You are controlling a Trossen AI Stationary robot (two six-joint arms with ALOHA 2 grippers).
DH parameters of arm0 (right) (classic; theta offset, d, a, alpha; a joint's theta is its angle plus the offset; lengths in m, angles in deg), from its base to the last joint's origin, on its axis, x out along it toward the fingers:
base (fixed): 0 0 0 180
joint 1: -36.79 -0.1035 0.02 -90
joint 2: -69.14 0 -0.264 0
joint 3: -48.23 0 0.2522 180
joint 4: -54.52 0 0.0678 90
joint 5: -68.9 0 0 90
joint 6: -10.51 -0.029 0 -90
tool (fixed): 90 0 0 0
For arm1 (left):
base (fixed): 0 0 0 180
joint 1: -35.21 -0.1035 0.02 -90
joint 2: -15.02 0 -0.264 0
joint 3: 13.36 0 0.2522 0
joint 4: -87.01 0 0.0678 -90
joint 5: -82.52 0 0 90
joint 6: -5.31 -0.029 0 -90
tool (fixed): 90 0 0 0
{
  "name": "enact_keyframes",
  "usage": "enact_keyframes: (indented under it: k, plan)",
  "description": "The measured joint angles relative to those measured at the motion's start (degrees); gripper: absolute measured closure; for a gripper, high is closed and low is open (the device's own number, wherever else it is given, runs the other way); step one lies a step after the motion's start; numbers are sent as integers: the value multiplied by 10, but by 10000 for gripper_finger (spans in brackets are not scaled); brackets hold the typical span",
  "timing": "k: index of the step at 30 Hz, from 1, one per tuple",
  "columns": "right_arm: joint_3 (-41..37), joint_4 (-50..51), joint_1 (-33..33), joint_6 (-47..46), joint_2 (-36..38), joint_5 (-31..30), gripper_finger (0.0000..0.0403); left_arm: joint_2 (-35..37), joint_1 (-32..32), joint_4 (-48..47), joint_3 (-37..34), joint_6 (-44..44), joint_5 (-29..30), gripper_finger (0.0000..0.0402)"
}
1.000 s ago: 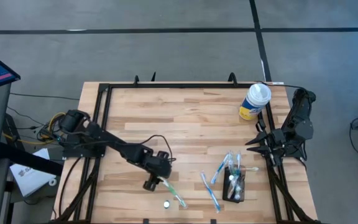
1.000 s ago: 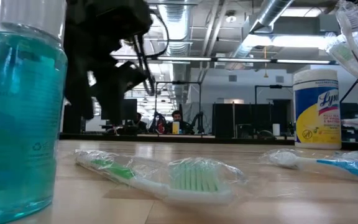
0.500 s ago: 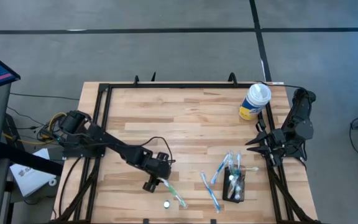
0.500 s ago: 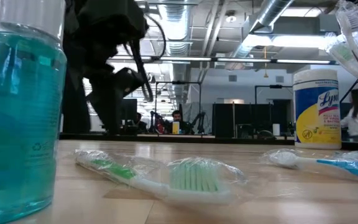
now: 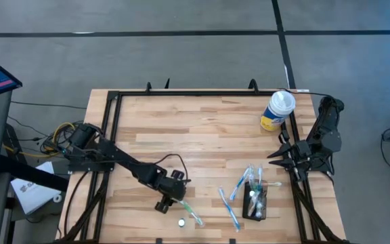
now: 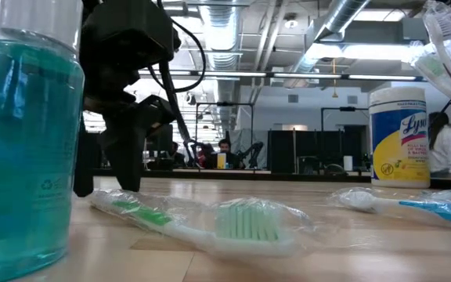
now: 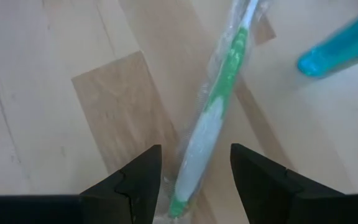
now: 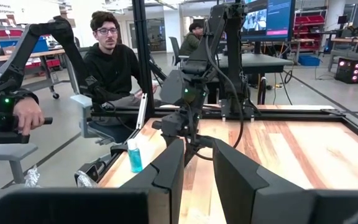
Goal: Pick & Place toothbrushing station
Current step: Put the green toothbrush into the black wire organizer
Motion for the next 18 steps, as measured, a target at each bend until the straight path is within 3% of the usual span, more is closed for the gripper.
enact_keyframes:
  k: [7, 10, 18]
  plan:
    - [0, 4, 0, -6, 0, 0, 326, 1, 1, 33, -34, -8, 9, 216]
    - [0, 6, 0, -6, 0, 0, 326, 2, 3, 38, -37, -8, 25, 234]
    - [0, 7, 0, -6, 0, 0, 326, 2, 3, 42, -37, -11, 45, 376]
